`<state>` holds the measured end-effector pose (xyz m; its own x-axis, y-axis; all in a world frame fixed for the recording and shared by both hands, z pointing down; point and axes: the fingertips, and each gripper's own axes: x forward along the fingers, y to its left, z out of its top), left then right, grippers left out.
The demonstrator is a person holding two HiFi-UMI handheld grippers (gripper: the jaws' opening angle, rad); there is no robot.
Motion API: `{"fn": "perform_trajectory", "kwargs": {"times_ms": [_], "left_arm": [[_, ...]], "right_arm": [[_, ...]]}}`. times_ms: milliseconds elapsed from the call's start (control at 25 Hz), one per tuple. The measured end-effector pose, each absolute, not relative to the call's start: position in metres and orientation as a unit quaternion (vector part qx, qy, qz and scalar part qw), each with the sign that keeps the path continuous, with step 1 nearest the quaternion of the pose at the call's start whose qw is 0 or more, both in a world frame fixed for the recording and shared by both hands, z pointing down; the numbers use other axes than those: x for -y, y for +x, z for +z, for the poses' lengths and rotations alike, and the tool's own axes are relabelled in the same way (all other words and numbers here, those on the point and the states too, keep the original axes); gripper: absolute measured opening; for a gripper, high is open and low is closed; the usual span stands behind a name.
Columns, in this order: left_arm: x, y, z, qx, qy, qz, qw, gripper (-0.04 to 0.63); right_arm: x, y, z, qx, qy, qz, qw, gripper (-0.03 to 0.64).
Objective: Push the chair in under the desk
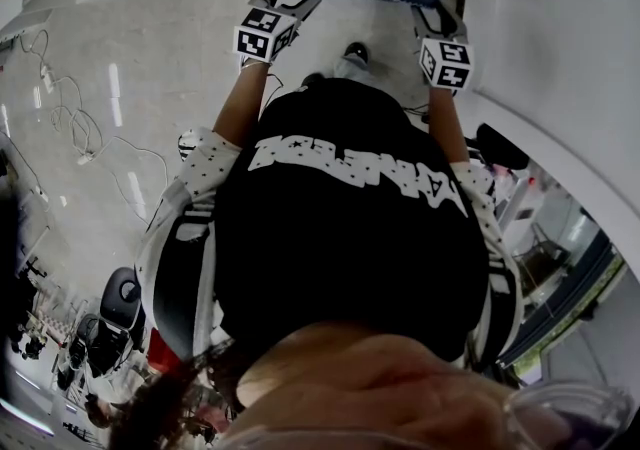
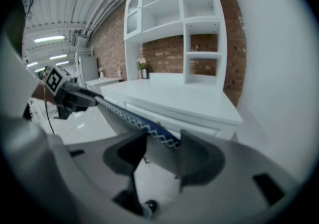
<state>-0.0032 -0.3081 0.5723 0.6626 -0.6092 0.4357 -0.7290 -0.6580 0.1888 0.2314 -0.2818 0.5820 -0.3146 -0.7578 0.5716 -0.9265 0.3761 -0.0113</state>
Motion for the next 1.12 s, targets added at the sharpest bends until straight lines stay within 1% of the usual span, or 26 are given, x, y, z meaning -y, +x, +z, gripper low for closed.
{"fn": "perform_trajectory", "kwargs": {"times_ms": [1120], "left_arm": [[0.328,0.002,0.572,0.375,0.895,0.165,0.177,0.308]], "right_arm": [[0.303,0.236,0.582,0.793,0.531,0.171,0.245,0.21]]}}
